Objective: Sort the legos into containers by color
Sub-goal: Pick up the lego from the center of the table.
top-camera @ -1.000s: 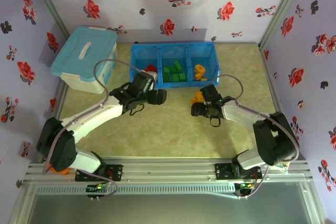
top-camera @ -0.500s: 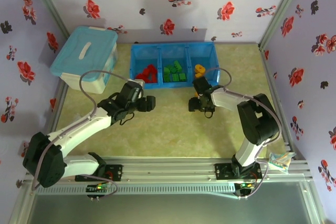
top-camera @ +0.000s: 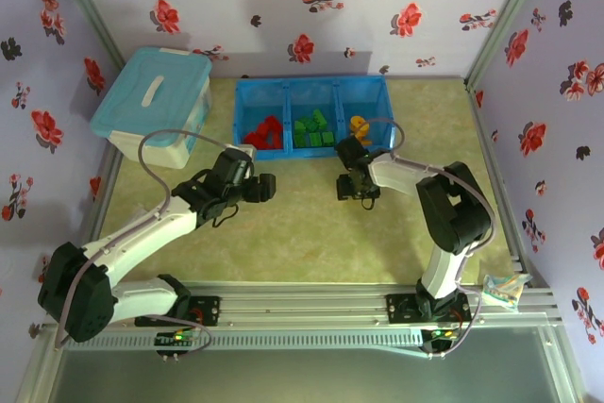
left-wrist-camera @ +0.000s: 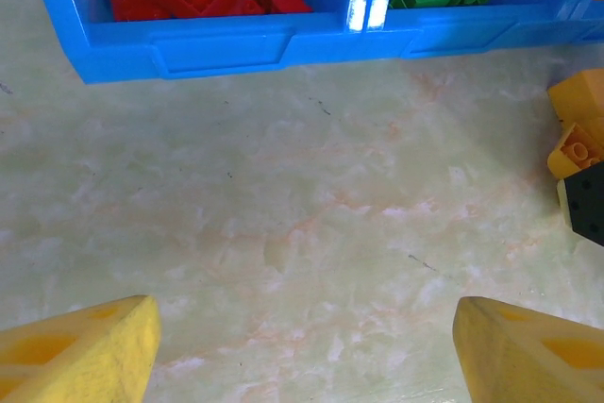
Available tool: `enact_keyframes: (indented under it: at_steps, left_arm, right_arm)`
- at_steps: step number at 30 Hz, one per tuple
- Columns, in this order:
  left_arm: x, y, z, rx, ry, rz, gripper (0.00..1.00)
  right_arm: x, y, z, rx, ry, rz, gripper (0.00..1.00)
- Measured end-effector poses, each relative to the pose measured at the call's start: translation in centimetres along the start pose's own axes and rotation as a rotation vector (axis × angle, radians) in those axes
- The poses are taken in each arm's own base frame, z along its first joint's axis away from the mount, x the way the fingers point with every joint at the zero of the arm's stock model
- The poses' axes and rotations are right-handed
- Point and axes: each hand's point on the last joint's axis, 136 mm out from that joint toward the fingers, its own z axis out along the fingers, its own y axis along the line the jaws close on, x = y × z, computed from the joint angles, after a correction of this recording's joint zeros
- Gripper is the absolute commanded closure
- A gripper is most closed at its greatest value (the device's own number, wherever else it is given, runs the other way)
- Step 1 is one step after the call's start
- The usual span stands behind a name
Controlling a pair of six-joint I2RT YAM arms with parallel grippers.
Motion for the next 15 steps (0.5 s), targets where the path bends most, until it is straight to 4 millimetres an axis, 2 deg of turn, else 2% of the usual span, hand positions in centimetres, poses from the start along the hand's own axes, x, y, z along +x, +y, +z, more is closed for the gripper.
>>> enact_keyframes:
  at_steps: [3, 11, 15]
  left_arm:
    - [-0.1, 0.1, 0.0, -0.002, -0.001, -0.003, 0.20]
    - [0.0, 0.3, 0.0, -0.002, -0.006, -0.005, 0.21]
    - [0.4, 0.5, 0.0, -0.004, -0.002, -0.005, 0.22]
  right_arm:
    - [-0.4, 0.9, 0.1, -0.019, -0.014, -0.011, 0.44]
    - [-0.8, 3.7, -0.1, -0.093, -0.051, -0.048, 0.70]
    - [-0.5, 4.9, -0.5, -0.113, -0.060, -0.066, 0.79]
